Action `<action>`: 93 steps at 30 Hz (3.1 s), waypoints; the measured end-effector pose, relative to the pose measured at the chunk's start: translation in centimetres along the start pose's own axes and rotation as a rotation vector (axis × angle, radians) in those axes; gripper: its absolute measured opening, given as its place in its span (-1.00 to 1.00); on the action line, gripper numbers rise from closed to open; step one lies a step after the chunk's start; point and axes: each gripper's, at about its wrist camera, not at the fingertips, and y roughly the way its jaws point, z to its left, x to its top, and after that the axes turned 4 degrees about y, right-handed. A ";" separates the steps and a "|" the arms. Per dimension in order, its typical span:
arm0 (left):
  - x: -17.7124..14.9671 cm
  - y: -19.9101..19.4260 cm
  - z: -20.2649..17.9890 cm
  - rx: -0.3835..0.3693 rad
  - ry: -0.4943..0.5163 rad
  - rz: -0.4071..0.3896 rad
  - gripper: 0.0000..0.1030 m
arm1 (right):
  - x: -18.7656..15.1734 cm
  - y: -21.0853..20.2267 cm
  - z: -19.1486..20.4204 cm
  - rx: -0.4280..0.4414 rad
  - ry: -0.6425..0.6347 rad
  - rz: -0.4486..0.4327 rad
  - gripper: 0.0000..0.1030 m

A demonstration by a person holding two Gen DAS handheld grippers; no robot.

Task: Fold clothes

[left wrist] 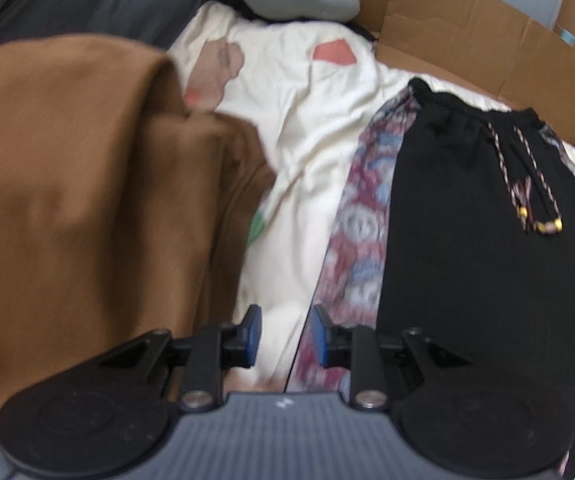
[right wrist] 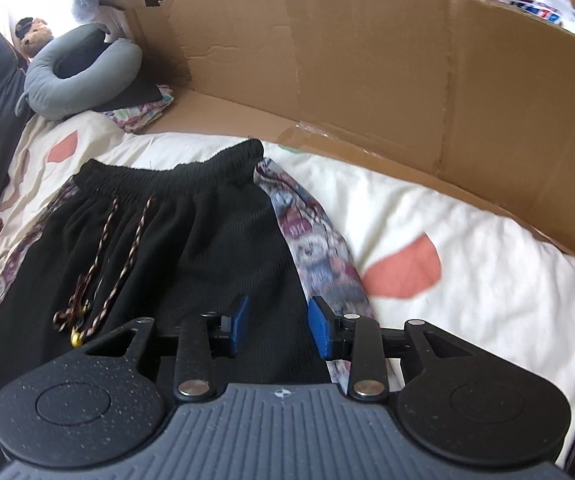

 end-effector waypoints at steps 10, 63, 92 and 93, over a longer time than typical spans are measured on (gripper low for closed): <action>-6.2 -2.0 1.8 0.015 -0.028 0.084 -0.46 | -3.3 -5.1 -1.9 -0.026 0.028 -0.014 -0.06; -12.1 -0.8 2.9 -0.077 0.014 0.160 -0.85 | -18.0 -11.5 -3.0 -0.043 0.230 0.152 -0.05; -4.1 -7.7 -7.5 -0.345 -0.071 0.116 -0.91 | -19.4 -11.7 1.9 0.117 0.092 0.105 0.57; -3.8 -7.6 -8.0 -0.358 -0.075 0.115 -0.91 | -19.3 -11.7 2.1 0.127 0.087 0.104 0.57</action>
